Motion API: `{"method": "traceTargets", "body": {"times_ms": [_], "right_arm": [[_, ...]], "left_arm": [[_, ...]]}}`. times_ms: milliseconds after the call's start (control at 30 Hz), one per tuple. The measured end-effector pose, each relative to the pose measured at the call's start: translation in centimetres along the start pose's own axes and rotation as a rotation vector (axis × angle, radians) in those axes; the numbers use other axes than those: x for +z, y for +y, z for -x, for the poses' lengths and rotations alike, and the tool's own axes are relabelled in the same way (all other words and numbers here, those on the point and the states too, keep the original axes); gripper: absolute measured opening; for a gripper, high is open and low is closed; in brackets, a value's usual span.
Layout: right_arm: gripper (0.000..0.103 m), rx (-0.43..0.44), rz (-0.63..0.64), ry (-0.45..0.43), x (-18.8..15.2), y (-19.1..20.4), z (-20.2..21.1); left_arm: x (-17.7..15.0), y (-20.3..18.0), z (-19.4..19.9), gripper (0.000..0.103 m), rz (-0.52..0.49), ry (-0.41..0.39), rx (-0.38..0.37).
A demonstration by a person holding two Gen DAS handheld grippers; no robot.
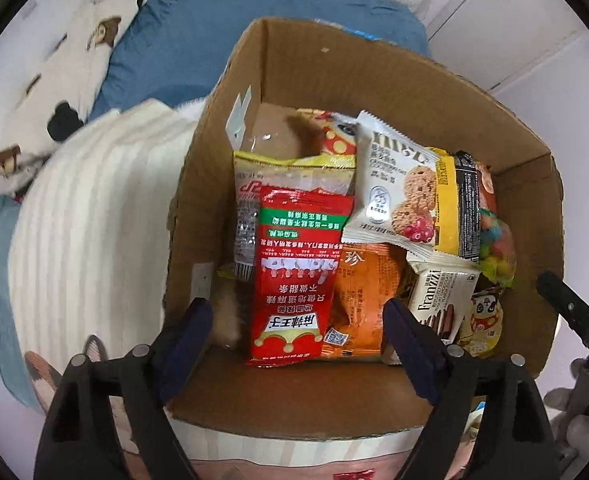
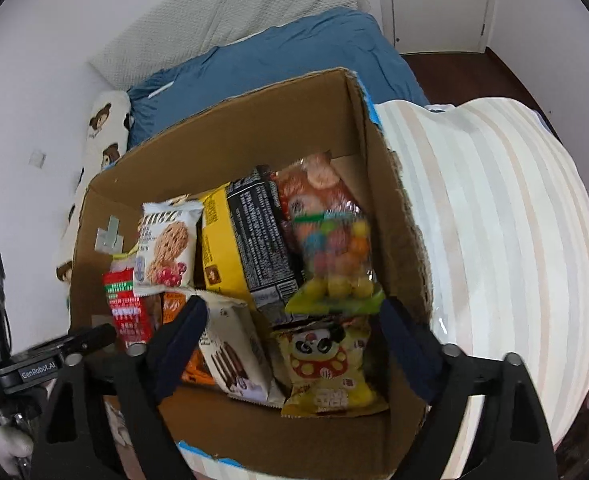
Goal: Organize snacks
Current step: 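Carry both packets into the box and open both tools, then grasp the clear packet with the right tool while the left tool grasps the red triangle packet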
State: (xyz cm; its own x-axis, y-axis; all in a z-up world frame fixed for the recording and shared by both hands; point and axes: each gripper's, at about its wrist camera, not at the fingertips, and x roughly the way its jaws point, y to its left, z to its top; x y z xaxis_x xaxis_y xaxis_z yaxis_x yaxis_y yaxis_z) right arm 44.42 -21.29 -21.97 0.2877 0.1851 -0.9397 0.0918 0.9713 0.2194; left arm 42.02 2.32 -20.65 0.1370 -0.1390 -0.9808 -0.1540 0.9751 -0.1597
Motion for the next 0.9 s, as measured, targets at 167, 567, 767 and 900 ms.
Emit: {"method": "traceTargets", "body": {"times_ms": [167, 567, 767, 900], "right_arm": [[0.095, -0.019, 0.036, 0.015, -1.1, 1.3, 1.2], [0.097, -0.021, 0.056, -0.014, -3.8, 2.9, 5.4], [0.097, -0.022, 0.081, -0.077, -6.0, 3.7, 9.1], [0.098, -0.033, 0.103, -0.125, -7.7, 4.3, 11.6]], "left_arm": [[-0.8, -1.2, 1.7, 0.091, -0.043, -0.042, 0.031], [-3.5, -3.4, 7.5, 0.091, -0.118, -0.186, 0.075], [-6.1, -4.3, 11.1, 0.091, -0.125, -0.274, 0.069], [-7.9, -5.0, 13.3, 0.091, -0.126, -0.330, 0.069]]}}
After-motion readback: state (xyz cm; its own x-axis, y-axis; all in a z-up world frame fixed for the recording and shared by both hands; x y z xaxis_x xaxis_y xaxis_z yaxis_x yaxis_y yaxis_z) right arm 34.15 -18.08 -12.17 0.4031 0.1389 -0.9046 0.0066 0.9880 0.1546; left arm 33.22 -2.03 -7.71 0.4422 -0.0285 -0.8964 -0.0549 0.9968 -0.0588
